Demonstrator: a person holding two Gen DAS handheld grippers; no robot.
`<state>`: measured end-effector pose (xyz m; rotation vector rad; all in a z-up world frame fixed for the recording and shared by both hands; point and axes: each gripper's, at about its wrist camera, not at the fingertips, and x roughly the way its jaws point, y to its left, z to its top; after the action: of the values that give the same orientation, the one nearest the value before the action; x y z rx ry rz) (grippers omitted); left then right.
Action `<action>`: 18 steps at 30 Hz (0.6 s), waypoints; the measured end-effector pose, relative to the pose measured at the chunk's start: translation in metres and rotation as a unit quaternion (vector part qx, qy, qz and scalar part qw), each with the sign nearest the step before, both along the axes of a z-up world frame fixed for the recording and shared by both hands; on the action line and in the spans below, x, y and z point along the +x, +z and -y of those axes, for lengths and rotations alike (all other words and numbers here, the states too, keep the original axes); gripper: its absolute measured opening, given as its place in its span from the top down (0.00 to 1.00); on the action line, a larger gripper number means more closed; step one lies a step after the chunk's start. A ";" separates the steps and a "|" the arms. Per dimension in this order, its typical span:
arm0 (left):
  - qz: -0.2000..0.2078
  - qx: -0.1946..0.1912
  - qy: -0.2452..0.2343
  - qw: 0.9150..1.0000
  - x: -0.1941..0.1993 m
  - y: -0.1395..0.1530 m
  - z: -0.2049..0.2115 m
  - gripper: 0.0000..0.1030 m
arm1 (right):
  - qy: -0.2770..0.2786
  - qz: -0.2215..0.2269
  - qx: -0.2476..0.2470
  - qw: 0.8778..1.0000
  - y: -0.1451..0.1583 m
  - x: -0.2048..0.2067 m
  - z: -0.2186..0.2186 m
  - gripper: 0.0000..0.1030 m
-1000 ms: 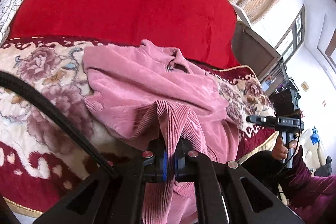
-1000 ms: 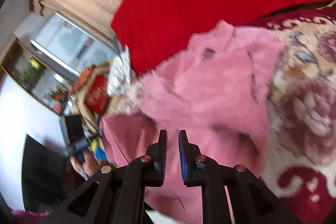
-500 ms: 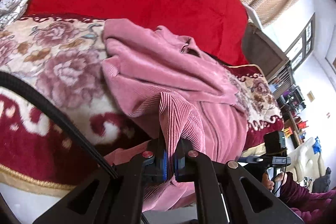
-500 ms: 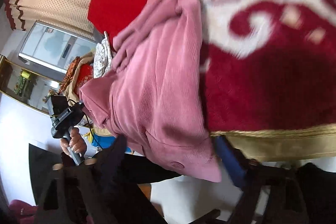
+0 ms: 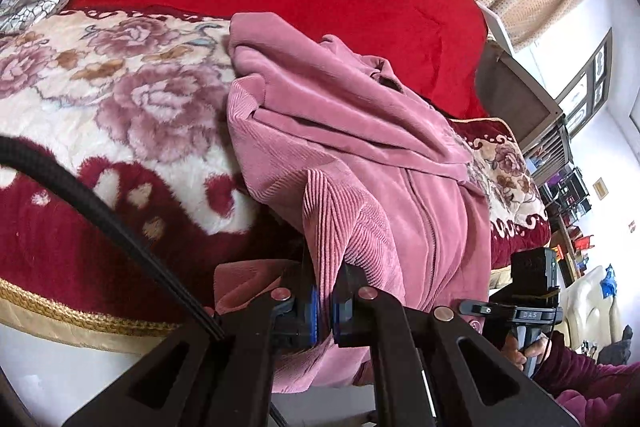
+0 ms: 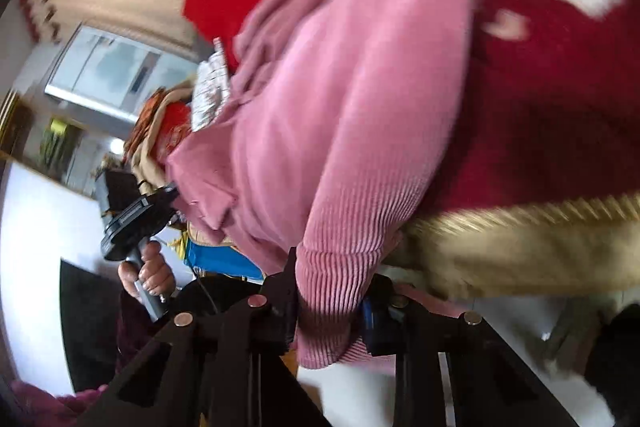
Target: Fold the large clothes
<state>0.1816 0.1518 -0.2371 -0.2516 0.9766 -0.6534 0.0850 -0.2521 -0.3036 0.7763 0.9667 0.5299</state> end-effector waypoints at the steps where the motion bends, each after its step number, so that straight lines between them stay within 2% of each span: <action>1: -0.003 0.002 0.000 1.000 0.000 -0.002 0.000 0.96 | 0.005 0.004 -0.018 1.000 0.000 0.006 -0.004 0.73; 2: -0.004 0.008 0.001 1.000 0.000 -0.004 0.001 0.95 | 0.008 -0.007 -0.030 0.999 -0.005 0.012 -0.007 0.72; 3: -0.007 0.014 0.005 1.000 0.001 -0.006 0.001 0.85 | 0.009 -0.015 -0.027 0.999 -0.008 0.012 -0.008 0.72; 4: -0.016 0.020 0.008 1.000 0.002 -0.009 0.002 0.70 | 0.010 -0.024 -0.016 1.000 -0.011 0.017 -0.009 0.72; 5: -0.022 0.024 0.010 0.999 0.002 -0.012 0.002 0.67 | 0.011 -0.025 -0.011 1.000 -0.012 0.021 -0.011 0.72; 7: -0.017 0.027 0.007 0.999 0.001 -0.015 0.003 0.72 | 0.016 -0.024 -0.002 1.000 -0.005 0.025 -0.017 0.75; 8: -0.012 0.028 0.002 1.000 0.000 -0.015 0.004 0.78 | 0.019 -0.014 0.008 1.000 0.001 0.025 -0.018 0.77; 9: -0.011 0.023 -0.007 1.000 -0.001 -0.015 0.005 0.98 | 0.024 0.001 0.017 1.000 0.011 0.026 -0.018 0.77; 13: 0.006 0.009 -0.017 1.000 0.000 -0.006 0.009 0.96 | 0.049 0.045 0.029 0.997 0.046 0.044 -0.030 0.77; 16: 0.008 -0.034 -0.010 0.999 0.007 0.010 0.005 0.96 | 0.053 0.027 0.048 0.997 0.048 0.071 -0.038 0.78; 18: 0.018 -0.059 -0.001 0.998 0.013 0.027 0.000 0.96 | 0.045 0.036 0.085 0.995 0.055 0.086 -0.037 0.78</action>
<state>0.1949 0.1523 -0.2103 -0.3423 0.9057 -0.7159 0.1712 -0.2151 -0.2484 0.8626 0.9008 0.7216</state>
